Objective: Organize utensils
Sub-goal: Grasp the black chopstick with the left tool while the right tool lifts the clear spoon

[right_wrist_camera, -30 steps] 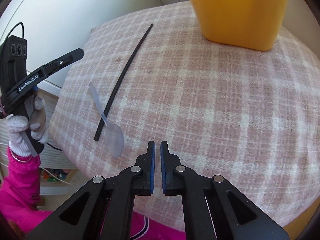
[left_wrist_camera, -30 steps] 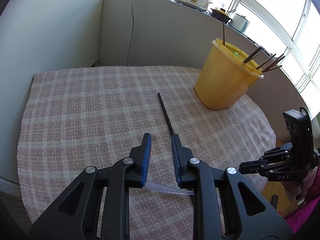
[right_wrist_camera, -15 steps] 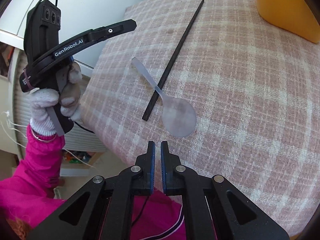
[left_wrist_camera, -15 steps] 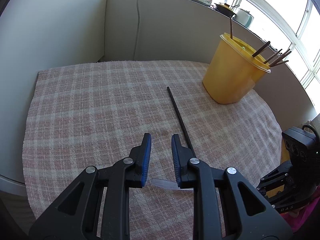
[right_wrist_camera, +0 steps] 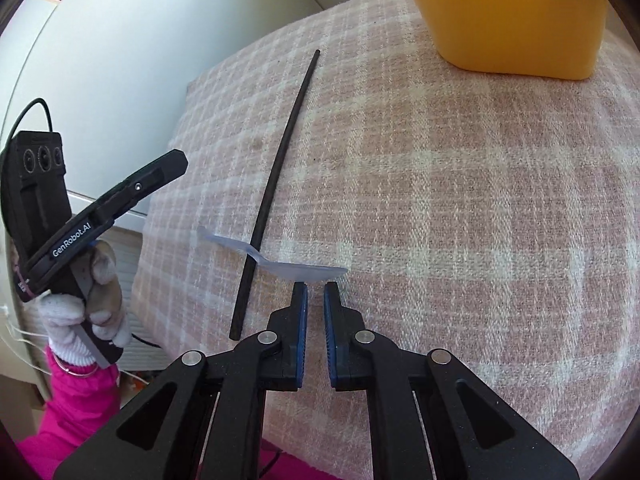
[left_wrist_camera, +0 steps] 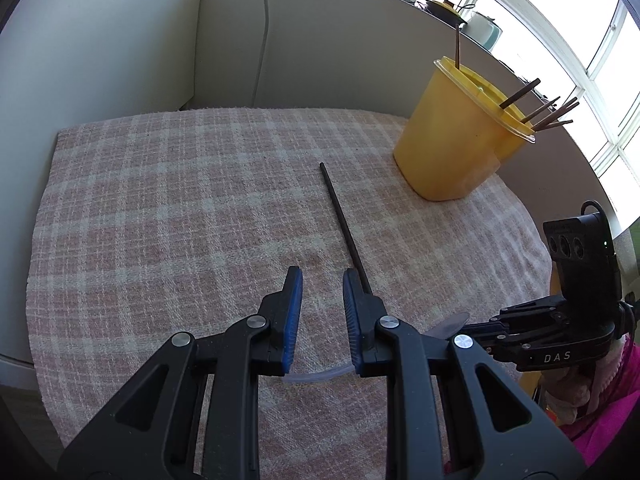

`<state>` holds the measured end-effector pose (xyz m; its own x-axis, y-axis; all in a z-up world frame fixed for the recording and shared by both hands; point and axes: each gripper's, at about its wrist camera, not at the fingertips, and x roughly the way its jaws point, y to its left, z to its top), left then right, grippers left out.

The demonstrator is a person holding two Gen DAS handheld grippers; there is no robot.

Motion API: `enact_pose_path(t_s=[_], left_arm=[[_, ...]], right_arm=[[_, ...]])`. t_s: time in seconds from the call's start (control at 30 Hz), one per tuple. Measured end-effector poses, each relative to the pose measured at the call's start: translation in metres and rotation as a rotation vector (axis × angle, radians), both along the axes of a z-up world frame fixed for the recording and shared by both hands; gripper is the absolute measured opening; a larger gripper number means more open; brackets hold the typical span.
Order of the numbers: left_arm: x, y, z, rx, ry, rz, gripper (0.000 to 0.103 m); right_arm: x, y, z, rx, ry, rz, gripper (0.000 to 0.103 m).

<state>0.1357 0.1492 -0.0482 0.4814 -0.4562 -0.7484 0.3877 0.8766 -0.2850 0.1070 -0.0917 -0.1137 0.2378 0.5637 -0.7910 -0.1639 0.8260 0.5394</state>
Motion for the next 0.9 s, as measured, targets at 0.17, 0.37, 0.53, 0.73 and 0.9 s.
enact_pose_path(t_s=[0.17, 0.37, 0.53, 0.73, 0.9], left_arm=[[0.01, -0.017, -0.002, 0.011, 0.021, -0.041, 0.019], [0.023, -0.04, -0.011, 0.051, 0.061, -0.087, 0.019], [0.037, -0.058, -0.021, 0.065, 0.111, -0.101, 0.019], [0.059, -0.072, -0.034, 0.118, 0.153, -0.068, 0.02], [0.074, -0.082, -0.039, 0.125, 0.146, -0.064, 0.019]], right_arm=[[-0.013, 0.004, 0.005, 0.04, -0.011, -0.021, 0.04], [-0.012, 0.008, 0.0, 0.054, 0.015, -0.096, 0.038], [-0.005, 0.014, -0.003, 0.023, 0.011, -0.098, 0.009], [-0.013, 0.02, 0.006, -0.006, -0.067, -0.074, 0.007], [-0.026, 0.018, 0.038, -0.052, -0.175, -0.076, 0.003]])
